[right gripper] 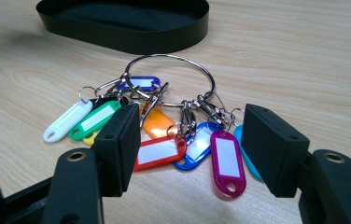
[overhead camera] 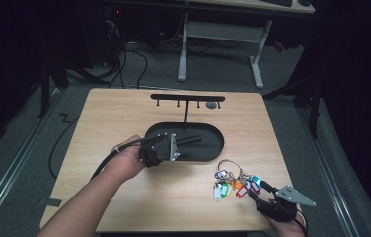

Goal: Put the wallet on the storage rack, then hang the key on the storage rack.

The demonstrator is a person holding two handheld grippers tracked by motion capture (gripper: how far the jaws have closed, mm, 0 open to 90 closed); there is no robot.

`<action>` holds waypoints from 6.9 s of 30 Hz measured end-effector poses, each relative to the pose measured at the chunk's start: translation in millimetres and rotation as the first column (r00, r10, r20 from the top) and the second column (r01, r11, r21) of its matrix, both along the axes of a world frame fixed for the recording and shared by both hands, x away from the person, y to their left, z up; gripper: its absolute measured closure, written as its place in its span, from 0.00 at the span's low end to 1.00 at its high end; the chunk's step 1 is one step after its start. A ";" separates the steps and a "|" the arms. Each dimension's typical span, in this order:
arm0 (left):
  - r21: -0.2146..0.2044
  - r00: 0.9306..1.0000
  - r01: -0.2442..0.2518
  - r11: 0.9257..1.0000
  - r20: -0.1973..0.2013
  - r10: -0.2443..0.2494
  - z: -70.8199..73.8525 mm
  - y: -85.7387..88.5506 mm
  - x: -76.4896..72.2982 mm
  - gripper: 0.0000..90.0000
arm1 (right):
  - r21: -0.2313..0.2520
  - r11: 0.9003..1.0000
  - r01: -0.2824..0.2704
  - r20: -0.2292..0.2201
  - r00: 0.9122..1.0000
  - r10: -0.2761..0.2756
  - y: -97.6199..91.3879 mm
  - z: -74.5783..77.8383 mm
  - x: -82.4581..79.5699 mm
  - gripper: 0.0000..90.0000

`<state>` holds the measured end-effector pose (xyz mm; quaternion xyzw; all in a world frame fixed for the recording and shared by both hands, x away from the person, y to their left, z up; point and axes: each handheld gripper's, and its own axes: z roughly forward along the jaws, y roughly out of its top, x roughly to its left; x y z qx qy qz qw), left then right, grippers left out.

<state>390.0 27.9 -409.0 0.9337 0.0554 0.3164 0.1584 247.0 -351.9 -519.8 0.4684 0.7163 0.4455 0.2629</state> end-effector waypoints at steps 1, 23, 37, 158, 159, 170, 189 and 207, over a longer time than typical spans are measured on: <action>0.000 1.000 0.004 1.000 0.000 -0.004 0.3 -1.8 1.8 0.82 | 0.001 1.000 0.001 -0.001 1.000 -0.001 0.0 0.0 -0.6 0.42; 0.042 0.997 0.065 0.997 0.027 -0.066 -13.4 -30.8 47.0 0.82 | 0.003 1.000 0.015 -0.003 1.000 -0.015 -4.5 -1.6 -1.1 0.42; 0.051 0.996 0.072 0.996 0.053 -0.075 -39.4 -47.3 73.7 0.82 | 0.005 1.000 0.004 -0.015 1.000 -0.004 -3.4 -4.2 0.2 0.42; -0.631 0.901 -0.400 0.665 -0.404 0.158 -114.6 152.9 -89.6 0.49 | -0.270 0.957 -0.103 -0.162 0.985 0.060 73.0 32.3 31.8 0.40; -0.635 0.902 -0.396 0.664 -0.405 0.151 -113.0 153.9 -89.5 0.48 | -0.275 0.955 -0.109 -0.175 0.983 0.062 76.8 33.1 35.8 0.40; -0.643 0.897 -0.399 0.653 -0.420 0.135 -112.2 157.0 -84.0 0.38 | -0.285 0.942 -0.176 -0.297 0.951 0.088 107.7 38.4 71.5 0.38; -0.616 0.902 -0.369 0.696 -0.419 0.108 -115.2 152.3 -84.3 0.38 | -0.398 0.854 -0.335 -0.546 0.834 0.073 126.6 44.0 125.3 0.59; -0.600 0.898 -0.357 0.716 -0.430 0.087 -117.6 149.2 -84.2 0.39 | -0.415 0.825 -0.384 -0.667 0.745 0.011 134.5 40.4 147.1 0.96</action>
